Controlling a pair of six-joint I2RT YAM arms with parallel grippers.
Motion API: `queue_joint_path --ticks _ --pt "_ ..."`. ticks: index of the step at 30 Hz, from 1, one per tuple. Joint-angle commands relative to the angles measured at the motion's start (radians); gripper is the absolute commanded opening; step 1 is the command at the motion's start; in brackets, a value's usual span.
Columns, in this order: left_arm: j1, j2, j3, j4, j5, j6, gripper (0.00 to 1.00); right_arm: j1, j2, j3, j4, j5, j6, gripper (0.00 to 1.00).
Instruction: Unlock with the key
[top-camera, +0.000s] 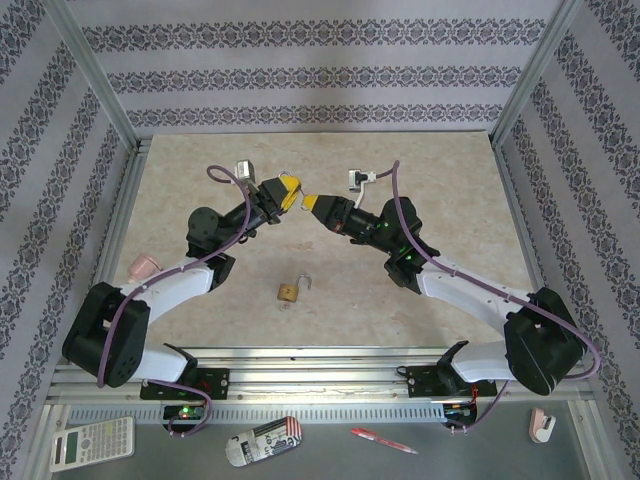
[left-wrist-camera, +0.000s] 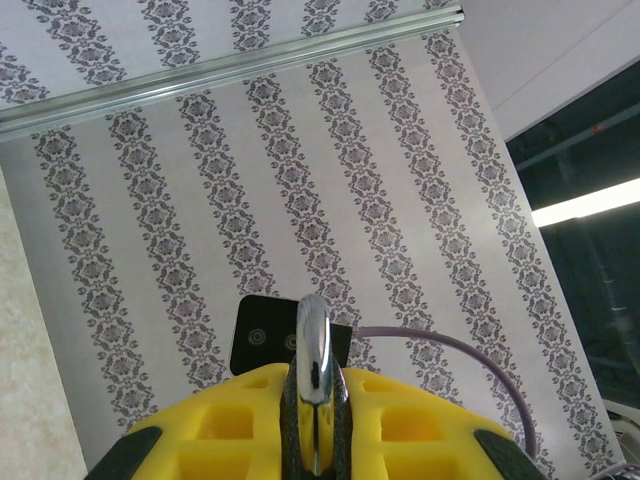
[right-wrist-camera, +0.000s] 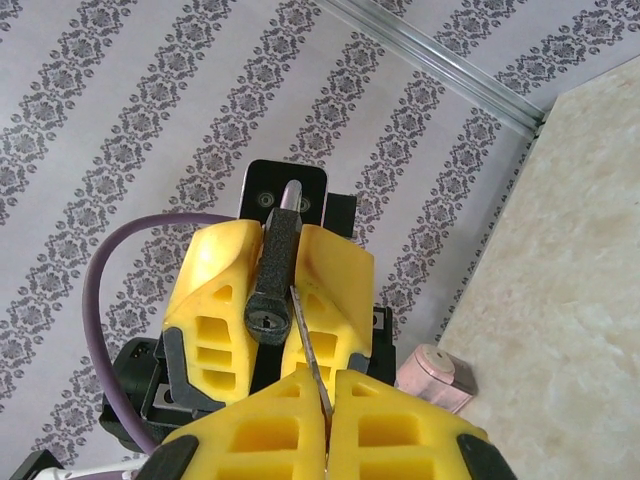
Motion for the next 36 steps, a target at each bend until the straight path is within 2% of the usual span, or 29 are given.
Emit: queue_joint_path --ticks 1,13,36 --pt "-0.012 -0.035 -0.012 -0.008 0.005 0.06 0.0 0.021 0.001 0.008 0.068 -0.028 0.007 0.0" --pt "0.005 -0.142 0.011 -0.186 -0.042 0.234 0.0 0.042 -0.02 -0.078 0.107 0.0 0.047 0.0" --pt "0.004 -0.141 -0.025 -0.152 -0.02 0.258 0.0 0.057 0.073 -0.069 0.307 -0.025 0.16 0.0"
